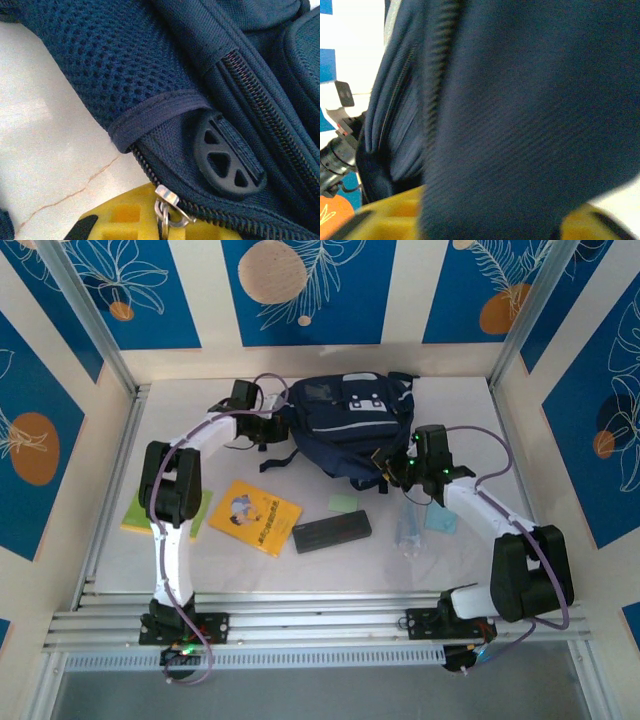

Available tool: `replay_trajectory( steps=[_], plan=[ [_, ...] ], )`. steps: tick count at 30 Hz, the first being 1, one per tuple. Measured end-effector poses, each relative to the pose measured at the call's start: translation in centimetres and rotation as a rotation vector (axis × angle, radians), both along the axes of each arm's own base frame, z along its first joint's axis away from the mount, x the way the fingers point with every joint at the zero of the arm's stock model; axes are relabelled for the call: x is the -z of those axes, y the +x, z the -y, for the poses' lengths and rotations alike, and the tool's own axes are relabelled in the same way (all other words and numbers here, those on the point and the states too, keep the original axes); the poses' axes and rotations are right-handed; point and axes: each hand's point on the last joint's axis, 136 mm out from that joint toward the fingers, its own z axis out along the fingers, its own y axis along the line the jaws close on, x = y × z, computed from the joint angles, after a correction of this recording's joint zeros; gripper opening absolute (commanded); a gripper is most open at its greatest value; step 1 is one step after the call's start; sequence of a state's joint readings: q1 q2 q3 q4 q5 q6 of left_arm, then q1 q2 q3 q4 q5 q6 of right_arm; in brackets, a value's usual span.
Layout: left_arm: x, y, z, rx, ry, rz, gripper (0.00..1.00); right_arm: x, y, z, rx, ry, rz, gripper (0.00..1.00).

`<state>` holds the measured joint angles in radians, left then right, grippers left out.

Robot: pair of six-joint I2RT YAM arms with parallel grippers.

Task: Pack the student bag
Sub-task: Unzip the student bag at the top-center of the table.

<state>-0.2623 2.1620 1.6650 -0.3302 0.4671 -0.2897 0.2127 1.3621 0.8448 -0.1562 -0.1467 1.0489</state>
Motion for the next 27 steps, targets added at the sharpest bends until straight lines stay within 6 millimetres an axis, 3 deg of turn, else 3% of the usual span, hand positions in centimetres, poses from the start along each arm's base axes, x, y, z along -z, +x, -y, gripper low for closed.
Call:
replay_trajectory(
  steps=[4,8,11,16,20,23,27],
  plan=[
    [1.5,0.2,-1.0,-0.09,-0.028,-0.033,0.59,-0.4,-0.9,0.7,-0.032,-0.051,-0.022,0.96],
    [3.2,-1.8,-2.2,-0.159,-0.027,-0.108,0.71,-1.5,-2.4,0.9,-0.088,-0.1,-0.015,0.95],
    [2.1,-3.6,-3.1,-0.19,-0.015,-0.118,0.75,-2.7,-3.0,0.0,-0.165,-0.131,0.019,0.93],
    [-2.4,-7.9,-5.2,-0.239,0.009,-0.057,0.82,-4.6,-2.6,-4.3,-0.352,-0.175,0.11,0.89],
    [-4.8,-12.4,-7.3,-0.286,0.032,-0.024,0.82,-3.8,-1.5,-8.4,-0.485,-0.205,0.142,0.88],
    [-3.9,-16.1,-8.5,-0.321,0.043,-0.068,0.81,-1.7,-1.0,-11.6,-0.578,-0.223,0.132,0.83],
    [-0.7,-21.9,-10.3,-0.388,0.07,-0.19,0.8,1.3,-0.6,-16.4,-0.697,-0.229,0.126,0.8]
  ],
)
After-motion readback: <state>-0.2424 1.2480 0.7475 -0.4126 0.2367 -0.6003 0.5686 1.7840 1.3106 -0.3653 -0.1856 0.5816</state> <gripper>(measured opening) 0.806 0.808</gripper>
